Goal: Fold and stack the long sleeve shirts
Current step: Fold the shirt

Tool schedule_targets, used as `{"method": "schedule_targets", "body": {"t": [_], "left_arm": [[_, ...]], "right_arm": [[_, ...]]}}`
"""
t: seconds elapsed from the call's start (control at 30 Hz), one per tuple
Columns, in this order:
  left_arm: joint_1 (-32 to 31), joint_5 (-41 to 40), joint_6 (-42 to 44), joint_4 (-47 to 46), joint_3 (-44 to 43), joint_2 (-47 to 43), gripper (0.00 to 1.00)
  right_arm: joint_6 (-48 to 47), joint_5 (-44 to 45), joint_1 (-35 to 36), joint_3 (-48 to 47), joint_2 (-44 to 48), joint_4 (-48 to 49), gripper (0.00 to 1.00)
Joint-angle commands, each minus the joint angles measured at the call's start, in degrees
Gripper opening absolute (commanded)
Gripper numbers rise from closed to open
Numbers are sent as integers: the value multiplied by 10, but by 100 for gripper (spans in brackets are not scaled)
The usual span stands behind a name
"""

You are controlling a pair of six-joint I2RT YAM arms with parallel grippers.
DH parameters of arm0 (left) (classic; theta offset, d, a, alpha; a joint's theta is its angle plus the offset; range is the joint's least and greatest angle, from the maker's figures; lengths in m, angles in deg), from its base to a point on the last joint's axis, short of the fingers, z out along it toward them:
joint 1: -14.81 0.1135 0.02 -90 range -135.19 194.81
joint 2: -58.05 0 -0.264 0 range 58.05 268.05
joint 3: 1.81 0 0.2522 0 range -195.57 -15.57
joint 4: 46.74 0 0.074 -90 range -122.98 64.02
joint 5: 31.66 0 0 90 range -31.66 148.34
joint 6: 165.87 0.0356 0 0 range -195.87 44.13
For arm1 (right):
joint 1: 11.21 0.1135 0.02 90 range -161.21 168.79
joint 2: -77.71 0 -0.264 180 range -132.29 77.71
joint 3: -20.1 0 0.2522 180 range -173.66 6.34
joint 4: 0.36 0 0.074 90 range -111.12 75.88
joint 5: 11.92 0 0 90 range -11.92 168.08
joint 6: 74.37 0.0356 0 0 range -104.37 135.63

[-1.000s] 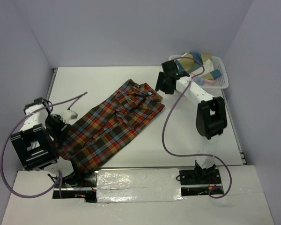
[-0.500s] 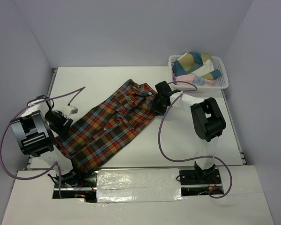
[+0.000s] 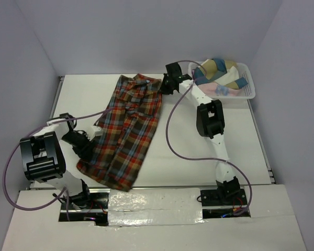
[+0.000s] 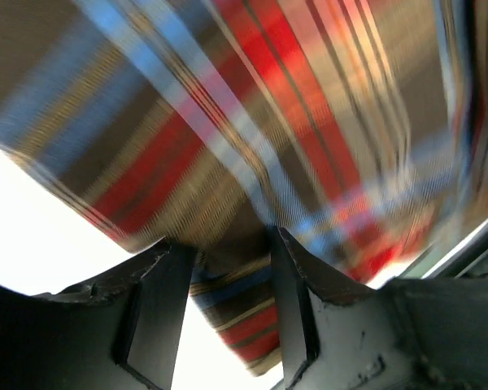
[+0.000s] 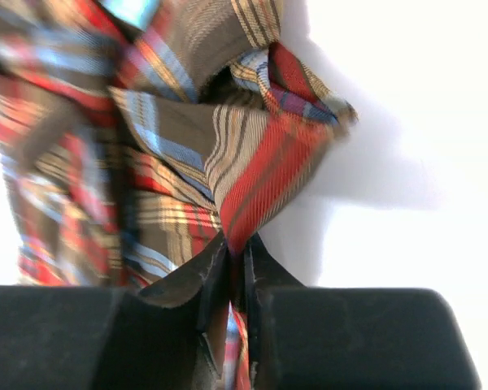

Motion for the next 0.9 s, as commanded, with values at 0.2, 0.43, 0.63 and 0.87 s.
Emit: {"method": "schedule_targets", "body": {"t": [0.2, 0.43, 0.63, 0.87], "left_arm": [[-111, 176, -33, 7, 17, 36, 60], [-104, 152, 35, 80, 3, 1, 70], [-2, 73, 139, 162, -93, -38, 79], [23, 75, 208, 197, -246, -37, 99]], "right_arm": [[-64, -68, -51, -126, -39, 84, 50], [-155, -35, -6, -78, 78, 33, 60], [-135, 12, 57, 239, 283, 61, 62], [-49, -26, 144, 548, 414, 157, 62]]}}
